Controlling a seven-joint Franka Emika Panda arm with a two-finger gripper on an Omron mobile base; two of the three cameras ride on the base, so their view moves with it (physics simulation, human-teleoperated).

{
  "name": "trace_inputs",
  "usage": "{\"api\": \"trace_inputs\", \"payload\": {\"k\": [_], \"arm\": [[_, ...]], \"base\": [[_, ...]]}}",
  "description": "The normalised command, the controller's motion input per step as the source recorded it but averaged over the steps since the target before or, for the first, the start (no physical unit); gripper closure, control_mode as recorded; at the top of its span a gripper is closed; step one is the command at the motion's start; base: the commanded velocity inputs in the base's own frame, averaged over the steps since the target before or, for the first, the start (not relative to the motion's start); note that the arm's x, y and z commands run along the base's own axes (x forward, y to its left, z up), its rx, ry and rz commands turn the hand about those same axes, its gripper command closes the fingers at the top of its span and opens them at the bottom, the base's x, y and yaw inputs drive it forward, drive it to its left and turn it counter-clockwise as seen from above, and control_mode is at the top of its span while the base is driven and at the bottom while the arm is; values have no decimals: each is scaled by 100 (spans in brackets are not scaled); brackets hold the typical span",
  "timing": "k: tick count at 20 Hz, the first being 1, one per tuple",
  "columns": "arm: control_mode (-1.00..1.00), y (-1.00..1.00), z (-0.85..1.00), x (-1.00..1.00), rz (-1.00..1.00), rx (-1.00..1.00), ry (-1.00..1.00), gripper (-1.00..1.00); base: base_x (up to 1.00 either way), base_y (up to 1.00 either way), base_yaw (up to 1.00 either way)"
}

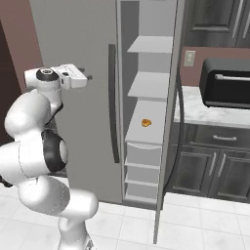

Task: Pick up the frozen fish from the freezer, place it on any shelf in the fridge, and close the fridge and freezer doors when done.

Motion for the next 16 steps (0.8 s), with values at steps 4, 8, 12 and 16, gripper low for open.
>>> {"api": "trace_inputs", "payload": {"k": [4, 8, 12, 16], "arm": [[-100, -26, 0, -100, 10, 6, 23, -100], [-100, -50, 0, -100, 8, 11, 28, -100], [-100, -69, 0, -100, 7, 14, 25, -100], [-100, -66, 0, -100, 7, 14, 25, -100]], "base": [[0, 0, 0], [0, 0, 0], [0, 0, 0], [0, 0, 0]]}}
